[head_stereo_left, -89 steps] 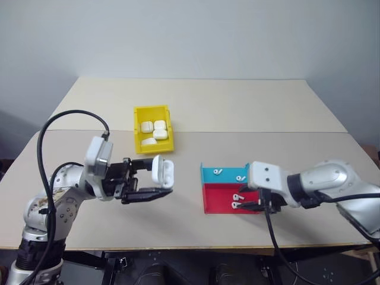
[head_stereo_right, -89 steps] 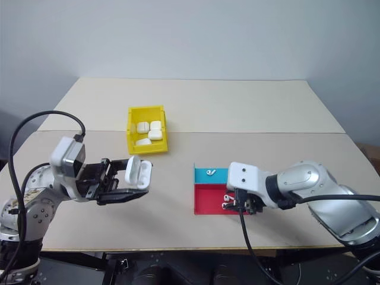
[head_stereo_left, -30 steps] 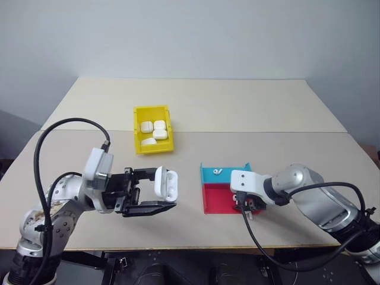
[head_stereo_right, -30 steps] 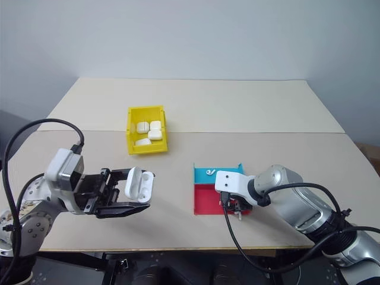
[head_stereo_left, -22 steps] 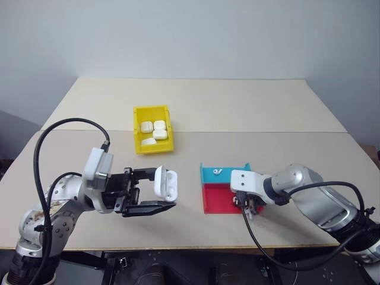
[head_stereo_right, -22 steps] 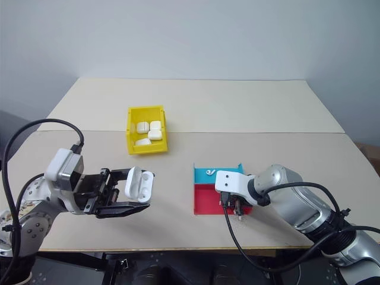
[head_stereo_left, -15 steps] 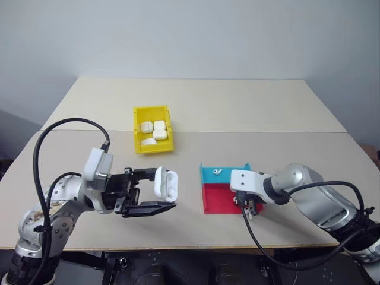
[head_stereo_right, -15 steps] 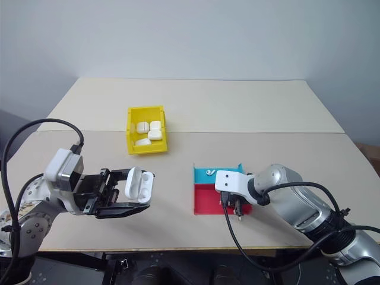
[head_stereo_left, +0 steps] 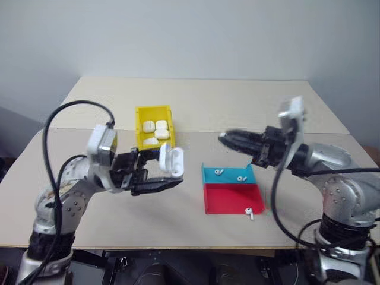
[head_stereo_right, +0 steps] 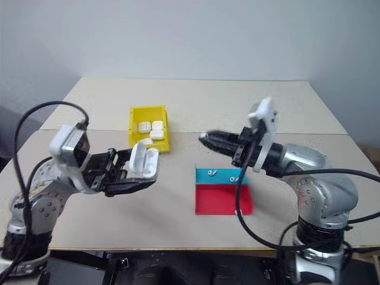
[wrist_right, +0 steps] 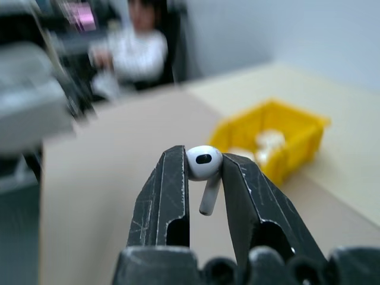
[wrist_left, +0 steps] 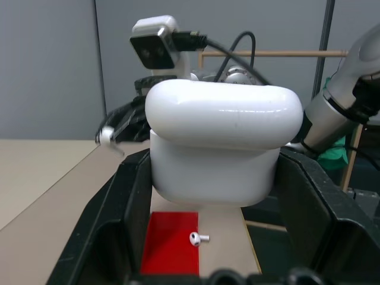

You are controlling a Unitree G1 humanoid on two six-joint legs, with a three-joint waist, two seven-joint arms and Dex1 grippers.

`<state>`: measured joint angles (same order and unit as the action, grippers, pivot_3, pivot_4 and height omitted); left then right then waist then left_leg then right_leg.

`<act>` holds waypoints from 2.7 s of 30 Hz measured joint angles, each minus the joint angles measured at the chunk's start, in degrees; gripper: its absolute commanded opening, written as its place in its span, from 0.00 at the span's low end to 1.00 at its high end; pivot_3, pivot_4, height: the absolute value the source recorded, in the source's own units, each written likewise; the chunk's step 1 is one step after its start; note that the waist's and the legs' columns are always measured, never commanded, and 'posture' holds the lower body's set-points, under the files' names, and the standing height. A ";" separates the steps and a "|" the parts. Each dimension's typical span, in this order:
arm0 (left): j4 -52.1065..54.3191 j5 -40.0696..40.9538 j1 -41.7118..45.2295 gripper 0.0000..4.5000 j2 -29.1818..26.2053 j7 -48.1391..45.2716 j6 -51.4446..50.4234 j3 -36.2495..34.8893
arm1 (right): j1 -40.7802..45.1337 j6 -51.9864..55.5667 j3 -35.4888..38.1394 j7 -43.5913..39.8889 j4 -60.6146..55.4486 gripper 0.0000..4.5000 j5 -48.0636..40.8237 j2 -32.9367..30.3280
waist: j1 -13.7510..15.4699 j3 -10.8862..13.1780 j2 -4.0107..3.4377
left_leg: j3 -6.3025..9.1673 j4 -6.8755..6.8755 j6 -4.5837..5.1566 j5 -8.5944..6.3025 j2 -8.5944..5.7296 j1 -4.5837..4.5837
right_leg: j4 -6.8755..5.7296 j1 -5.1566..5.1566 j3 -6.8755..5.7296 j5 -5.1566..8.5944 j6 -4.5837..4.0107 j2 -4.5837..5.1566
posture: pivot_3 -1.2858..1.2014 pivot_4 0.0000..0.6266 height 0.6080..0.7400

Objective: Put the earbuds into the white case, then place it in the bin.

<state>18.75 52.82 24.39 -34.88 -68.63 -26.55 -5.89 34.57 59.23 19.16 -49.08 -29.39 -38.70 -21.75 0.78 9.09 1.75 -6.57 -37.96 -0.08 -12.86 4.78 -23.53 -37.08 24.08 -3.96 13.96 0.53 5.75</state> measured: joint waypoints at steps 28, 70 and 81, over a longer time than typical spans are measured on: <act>-10.68 -5.81 9.40 0.62 6.83 -2.10 -1.77 6.74 | -2.43 -12.13 -13.76 13.05 -3.62 0.14 -11.06 -0.52 | -0.68 -0.01 -0.03 | -0.01 0.02 0.01 0.00 0.02 -0.02 | 0.01 0.06 0.05 0.00 0.00 -0.04 | 0.52 0.24 1.00; 0.35 -5.11 -1.89 0.62 2.02 2.89 0.04 -3.29 | 31.61 -72.99 -47.75 -38.18 60.50 0.86 36.69 -15.64 | -2.00 0.06 -0.11 | -0.11 0.08 -0.18 0.11 0.08 -0.09 | 0.06 0.21 0.10 0.01 0.01 -0.06 | 0.52 0.24 1.00; 11.68 -2.17 -13.72 0.62 1.14 11.84 0.13 -8.85 | 44.17 -103.60 -58.76 -33.89 94.23 0.52 58.21 -2.27 | -1.64 0.10 -0.18 | -0.14 0.05 -0.56 0.33 0.12 -0.05 | -0.02 0.21 0.08 0.00 -0.03 -0.04 | 0.52 0.24 1.00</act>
<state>30.43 50.65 10.68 -33.75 -56.79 -26.42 -14.74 78.74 -44.37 -39.60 -82.96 64.84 19.50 -24.03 -0.86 9.19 1.57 -6.72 -37.91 -0.63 -12.53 4.90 -23.57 -37.10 24.28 -3.88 13.96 0.50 5.71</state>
